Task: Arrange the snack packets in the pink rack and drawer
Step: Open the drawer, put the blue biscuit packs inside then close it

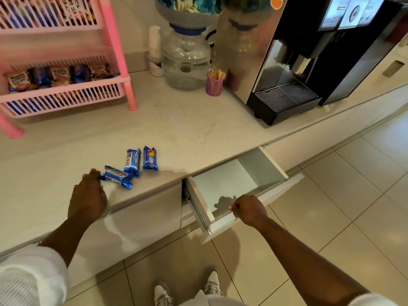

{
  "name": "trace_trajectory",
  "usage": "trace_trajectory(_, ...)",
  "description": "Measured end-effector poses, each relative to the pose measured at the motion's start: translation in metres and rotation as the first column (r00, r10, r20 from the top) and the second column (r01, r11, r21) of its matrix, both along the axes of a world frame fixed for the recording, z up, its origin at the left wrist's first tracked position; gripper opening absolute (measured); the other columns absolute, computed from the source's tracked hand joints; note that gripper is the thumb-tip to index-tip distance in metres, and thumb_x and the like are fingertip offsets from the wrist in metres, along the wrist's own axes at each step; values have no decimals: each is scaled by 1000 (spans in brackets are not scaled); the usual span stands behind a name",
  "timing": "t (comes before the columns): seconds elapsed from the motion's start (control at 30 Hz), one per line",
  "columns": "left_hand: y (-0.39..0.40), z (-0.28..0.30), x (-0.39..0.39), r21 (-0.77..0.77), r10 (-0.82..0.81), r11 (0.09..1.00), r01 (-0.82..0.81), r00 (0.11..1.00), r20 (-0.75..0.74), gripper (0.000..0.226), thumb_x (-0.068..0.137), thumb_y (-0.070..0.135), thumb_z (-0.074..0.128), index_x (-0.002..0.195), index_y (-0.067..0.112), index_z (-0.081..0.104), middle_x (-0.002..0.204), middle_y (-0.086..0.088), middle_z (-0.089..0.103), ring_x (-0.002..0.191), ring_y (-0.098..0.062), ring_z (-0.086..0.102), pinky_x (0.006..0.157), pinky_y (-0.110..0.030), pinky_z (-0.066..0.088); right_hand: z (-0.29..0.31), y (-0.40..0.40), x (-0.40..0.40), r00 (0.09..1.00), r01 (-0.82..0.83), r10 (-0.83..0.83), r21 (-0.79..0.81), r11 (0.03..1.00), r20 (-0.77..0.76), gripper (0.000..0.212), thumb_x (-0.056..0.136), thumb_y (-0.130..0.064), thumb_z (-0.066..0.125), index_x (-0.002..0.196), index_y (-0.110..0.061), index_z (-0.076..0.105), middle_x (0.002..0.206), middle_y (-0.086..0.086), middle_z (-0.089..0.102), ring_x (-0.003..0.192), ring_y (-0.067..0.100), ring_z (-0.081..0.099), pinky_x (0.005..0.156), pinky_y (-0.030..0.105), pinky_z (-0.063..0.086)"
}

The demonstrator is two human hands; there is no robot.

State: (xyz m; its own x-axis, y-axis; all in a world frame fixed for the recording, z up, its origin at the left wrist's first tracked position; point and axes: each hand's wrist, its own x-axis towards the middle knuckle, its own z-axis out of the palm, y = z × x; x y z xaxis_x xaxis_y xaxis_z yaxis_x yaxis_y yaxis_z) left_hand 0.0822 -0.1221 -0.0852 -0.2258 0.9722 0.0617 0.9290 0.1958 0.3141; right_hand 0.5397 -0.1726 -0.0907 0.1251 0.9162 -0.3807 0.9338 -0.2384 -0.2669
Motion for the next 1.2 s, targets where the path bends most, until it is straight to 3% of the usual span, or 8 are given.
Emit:
trace_trajectory(0.13, 1, 1, -3, -28, 29, 999, -27, 997, 76, 38, 92, 3, 46, 130, 7, 45, 115, -21, 55, 99, -43, 59, 88, -54, 49, 7, 9, -4, 999, -38, 41, -90, 995, 35, 39, 91, -54, 64, 89, -18, 80, 86, 3, 76, 83, 20, 71, 75, 29, 56)
trace_trajectory(0.23, 2, 3, 0, -36, 84, 996, -78, 972, 218, 41, 92, 0, 42, 133, 4, 45, 126, -22, 55, 116, -41, 54, 99, -50, 44, 15, 24, -24, 999, -37, 33, -99, 994, -41, 48, 90, -60, 61, 83, -15, 77, 81, 2, 73, 80, 19, 70, 73, 30, 54)
trace_trajectory(0.33, 1, 6, 11, -20, 241, 966, -257, 871, 428, 45, 96, 2, 46, 141, 2, 45, 146, -19, 47, 134, -35, 44, 112, -42, 33, 26, 42, -61, 988, -28, 28, 1, 1000, -151, 49, 91, -63, 56, 94, -18, 74, 91, -2, 73, 85, 16, 68, 75, 31, 54)
trace_trajectory(0.47, 4, 19, 27, 112, 289, 916, -386, 825, 485, 41, 95, 8, 56, 135, 0, 50, 136, -24, 51, 127, -37, 47, 109, -42, 36, 39, 72, -125, 948, -15, 72, 183, 983, -310, 41, 91, -60, 58, 96, -22, 71, 97, -7, 72, 92, 14, 67, 80, 32, 54)
trace_trajectory(0.57, 8, 32, 36, 13, 376, 878, -478, 706, 601, 51, 92, 26, 65, 137, 14, 44, 135, -23, 43, 119, -38, 49, 101, -44, 42, 43, 94, -174, 921, -46, 141, 259, 965, -364, 40, 89, -55, 65, 116, -24, 66, 115, -3, 66, 100, 14, 65, 84, 31, 52)
trace_trajectory(0.77, 20, 39, 45, -188, 428, 887, -422, 598, 678, 68, 83, 41, 74, 139, 30, 37, 132, -19, 32, 90, -27, 55, 89, -37, 51, 44, 131, -243, 922, -119, 192, 225, 967, -336, 56, 87, -45, 71, 135, -30, 48, 132, 8, 45, 108, 27, 62, 86, 31, 48)
trace_trajectory(1.0, 32, 30, 34, -309, 465, 877, -368, 487, 740, 74, 79, 23, 80, 139, 24, 36, 133, -18, 33, 95, -32, 62, 83, -49, 59, 39, 149, -269, 963, -19, 68, 184, 983, -261, 60, 89, -46, 67, 137, -19, 44, 130, 15, 55, 118, 35, 57, 97, 43, 51)
trace_trajectory(1.2, 39, 30, 29, -368, 495, 865, -340, 461, 737, 73, 75, 19, 83, 134, 17, 40, 134, -17, 37, 99, -31, 63, 82, -48, 60, 39, 146, -266, 963, 59, -8, 183, 981, -268, 65, 81, -42, 79, 130, -13, 48, 127, 11, 61, 114, 28, 61, 90, 37, 54)
